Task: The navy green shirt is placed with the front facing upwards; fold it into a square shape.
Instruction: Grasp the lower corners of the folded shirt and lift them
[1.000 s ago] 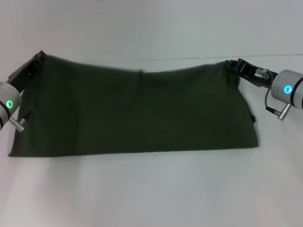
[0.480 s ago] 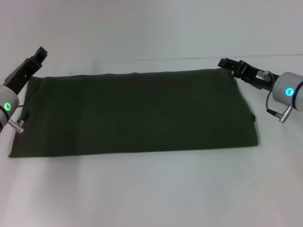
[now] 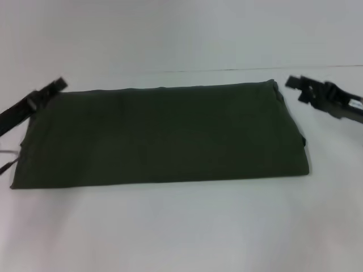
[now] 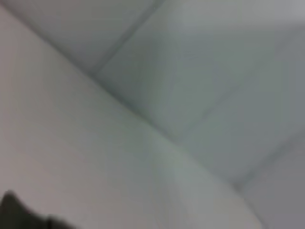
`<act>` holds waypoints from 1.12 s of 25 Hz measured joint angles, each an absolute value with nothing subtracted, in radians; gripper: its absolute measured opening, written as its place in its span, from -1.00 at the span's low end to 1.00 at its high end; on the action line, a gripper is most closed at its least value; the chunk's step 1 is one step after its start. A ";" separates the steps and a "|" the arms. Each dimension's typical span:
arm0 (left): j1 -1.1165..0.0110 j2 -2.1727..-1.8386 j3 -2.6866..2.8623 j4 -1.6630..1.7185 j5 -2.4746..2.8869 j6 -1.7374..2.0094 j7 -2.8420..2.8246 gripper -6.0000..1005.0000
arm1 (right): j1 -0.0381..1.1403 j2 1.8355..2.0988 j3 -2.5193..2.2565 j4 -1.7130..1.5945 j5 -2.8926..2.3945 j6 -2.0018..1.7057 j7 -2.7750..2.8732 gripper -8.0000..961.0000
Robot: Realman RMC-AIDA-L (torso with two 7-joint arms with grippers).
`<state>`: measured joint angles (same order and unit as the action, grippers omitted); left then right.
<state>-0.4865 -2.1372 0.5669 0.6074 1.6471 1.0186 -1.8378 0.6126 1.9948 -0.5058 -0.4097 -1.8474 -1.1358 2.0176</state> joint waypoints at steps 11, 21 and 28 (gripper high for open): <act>-0.470 -2.052 0.332 0.838 2.297 1.375 -2.008 0.41 | 0.520 1.939 -0.577 -0.436 -1.943 -1.331 2.012 0.62; -0.521 -2.034 0.342 0.815 2.522 1.286 -2.166 0.41 | 0.508 1.946 -0.583 -0.445 -1.969 -1.338 2.016 0.62; -0.525 -2.031 0.343 0.813 2.542 1.285 -2.168 0.41 | 0.512 1.949 -0.583 -0.446 -1.984 -1.337 2.017 0.62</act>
<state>-0.5249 -2.0312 0.3426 0.8133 2.5417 1.2849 -2.1678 0.5123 1.9493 -0.5830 -0.4463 -1.9837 -1.3371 2.0168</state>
